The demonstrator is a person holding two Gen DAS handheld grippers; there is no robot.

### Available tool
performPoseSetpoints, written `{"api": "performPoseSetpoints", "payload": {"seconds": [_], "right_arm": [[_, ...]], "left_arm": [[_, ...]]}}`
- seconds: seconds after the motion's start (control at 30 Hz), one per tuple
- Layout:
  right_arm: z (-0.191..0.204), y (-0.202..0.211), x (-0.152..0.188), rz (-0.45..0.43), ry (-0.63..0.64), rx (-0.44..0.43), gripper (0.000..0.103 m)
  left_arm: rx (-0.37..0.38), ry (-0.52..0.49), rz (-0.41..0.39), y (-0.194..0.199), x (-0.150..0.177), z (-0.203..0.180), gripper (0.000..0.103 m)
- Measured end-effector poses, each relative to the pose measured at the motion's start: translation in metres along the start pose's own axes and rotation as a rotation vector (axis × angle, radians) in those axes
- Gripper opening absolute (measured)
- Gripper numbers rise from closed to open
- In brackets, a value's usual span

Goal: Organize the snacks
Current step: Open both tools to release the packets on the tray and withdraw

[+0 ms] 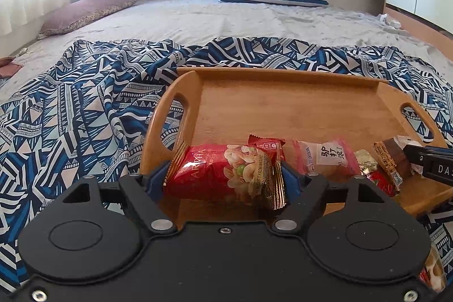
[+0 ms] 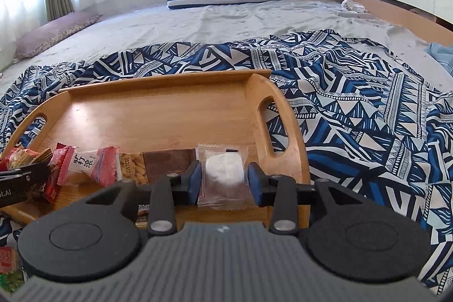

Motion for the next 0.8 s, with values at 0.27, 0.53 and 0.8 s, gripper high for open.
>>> {"api": "performPoseSetpoints", "payload": {"seconds": [0.27, 0.53, 0.8], "right_arm": [[0.005, 0.006, -0.003, -0.016, 0.02, 0.011, 0.061], [0.005, 0.021, -0.005, -0.044, 0.024, 0.013, 0.071], [0.008, 0.048, -0.007, -0.093, 0.043, 0.022, 0.089]], "left_arm": [[0.031, 0.011, 0.008, 0.007, -0.002, 0.003, 0.08], [0.06, -0.025, -0.034, 0.028, -0.007, 0.002, 0.097], [0.096, -0.025, -0.039, 0.056, -0.003, 0.006, 0.101]]}}
Point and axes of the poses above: each gripper's, at about its wrist camera, not at the fingertips, and y roughly against the way its jaws point, z to its left, x to its underside, the point moved 4 cm from there along -y, roughly the way its jaws point, and after that the axes turned 5 degrees about y, right-handed, at the moved point
